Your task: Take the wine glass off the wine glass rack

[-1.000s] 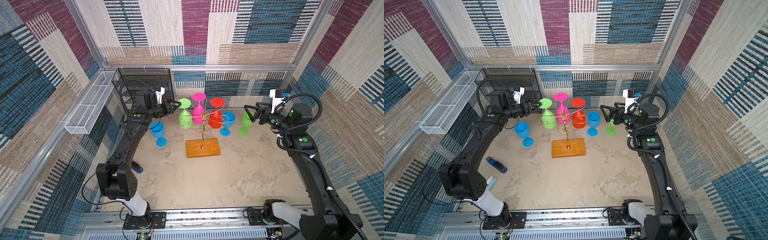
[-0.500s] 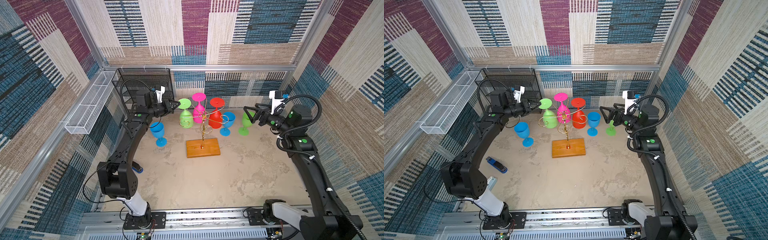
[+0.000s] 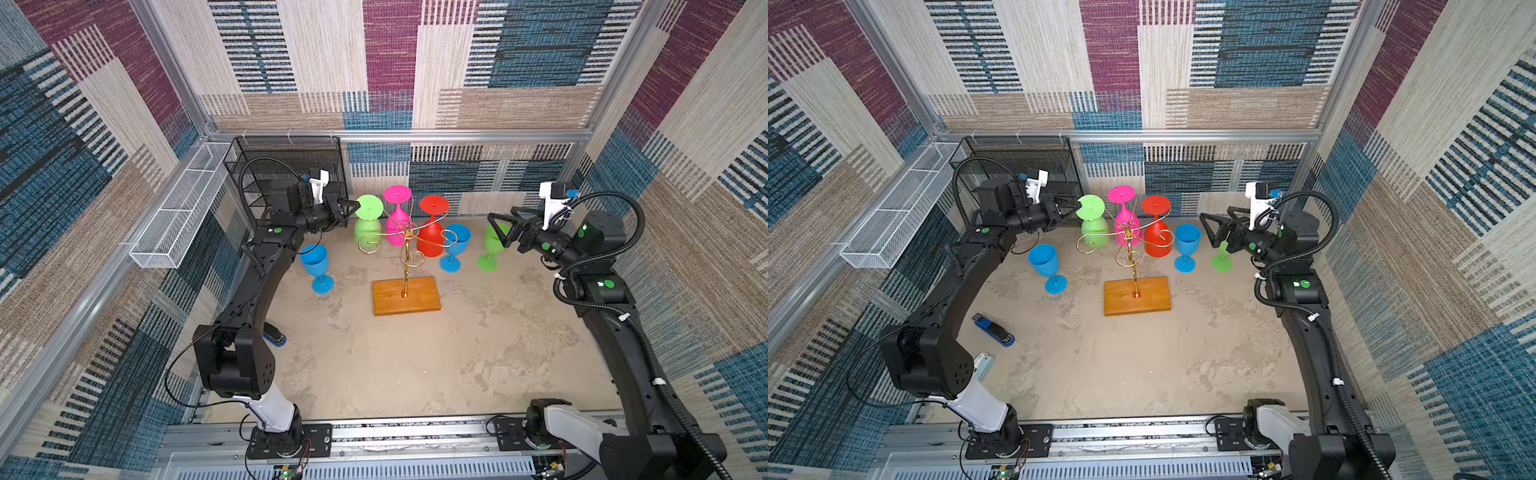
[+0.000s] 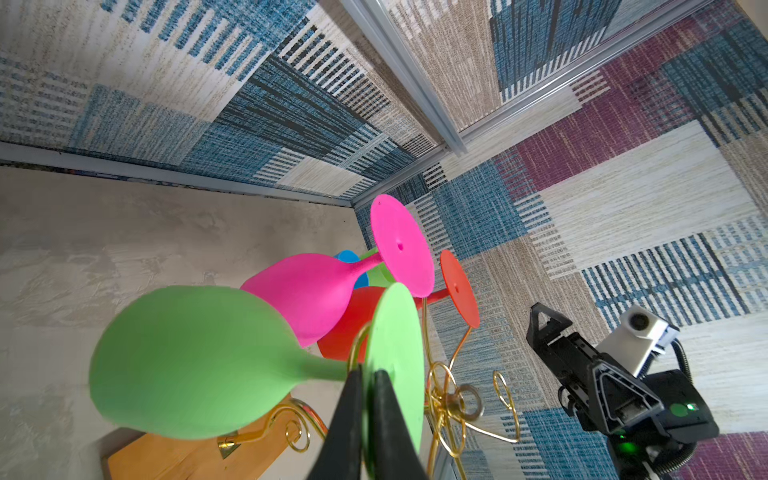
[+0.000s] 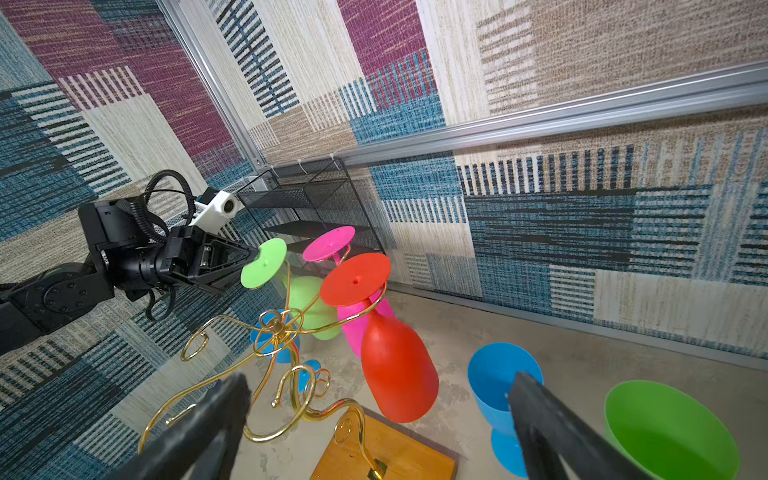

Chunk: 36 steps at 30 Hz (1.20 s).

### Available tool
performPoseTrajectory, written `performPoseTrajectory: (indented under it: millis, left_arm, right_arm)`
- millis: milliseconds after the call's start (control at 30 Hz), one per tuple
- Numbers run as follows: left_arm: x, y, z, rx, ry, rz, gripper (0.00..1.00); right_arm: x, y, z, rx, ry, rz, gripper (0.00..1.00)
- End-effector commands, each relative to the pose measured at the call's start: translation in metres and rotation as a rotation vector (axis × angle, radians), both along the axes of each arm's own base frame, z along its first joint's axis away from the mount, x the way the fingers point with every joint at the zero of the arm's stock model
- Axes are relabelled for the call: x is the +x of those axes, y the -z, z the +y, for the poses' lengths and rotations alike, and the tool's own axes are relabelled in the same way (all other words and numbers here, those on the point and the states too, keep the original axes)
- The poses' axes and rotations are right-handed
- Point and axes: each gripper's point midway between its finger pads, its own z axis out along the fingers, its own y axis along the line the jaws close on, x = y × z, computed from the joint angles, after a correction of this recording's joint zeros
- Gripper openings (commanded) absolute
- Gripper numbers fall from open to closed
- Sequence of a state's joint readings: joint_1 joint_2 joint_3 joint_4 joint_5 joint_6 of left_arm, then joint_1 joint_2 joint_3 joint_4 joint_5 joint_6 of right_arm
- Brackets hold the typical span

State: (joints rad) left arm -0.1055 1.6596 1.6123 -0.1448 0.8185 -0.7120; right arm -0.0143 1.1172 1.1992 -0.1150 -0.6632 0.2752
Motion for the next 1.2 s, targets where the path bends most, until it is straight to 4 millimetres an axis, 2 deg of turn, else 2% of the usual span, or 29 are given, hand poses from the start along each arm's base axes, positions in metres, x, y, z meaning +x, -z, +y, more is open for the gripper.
performPoseTrajectory:
  millis: [0,133,600,1167]
  left_arm:
    - [-0.002,-0.007,0.0,-0.007,0.0,-0.01,0.05]
    - [-0.003,-0.009,0.0,-0.019,0.004,-0.004,0.0]
    - [-0.01,-0.032,0.0,-0.168,0.059,0.011,0.0]
    - [-0.007,-0.033,-0.007,-0.186,0.089,0.003,0.0]
  right_arm:
    - [-0.003,-0.008,0.001,0.012,-0.008,-0.029,0.99]
    - [-0.003,-0.007,0.001,0.015,-0.008,-0.029,0.99]
    - [-0.005,-0.01,0.002,0.028,-0.018,-0.033,0.99]
    - [-0.009,-0.017,0.004,0.04,-0.029,-0.041,0.99]
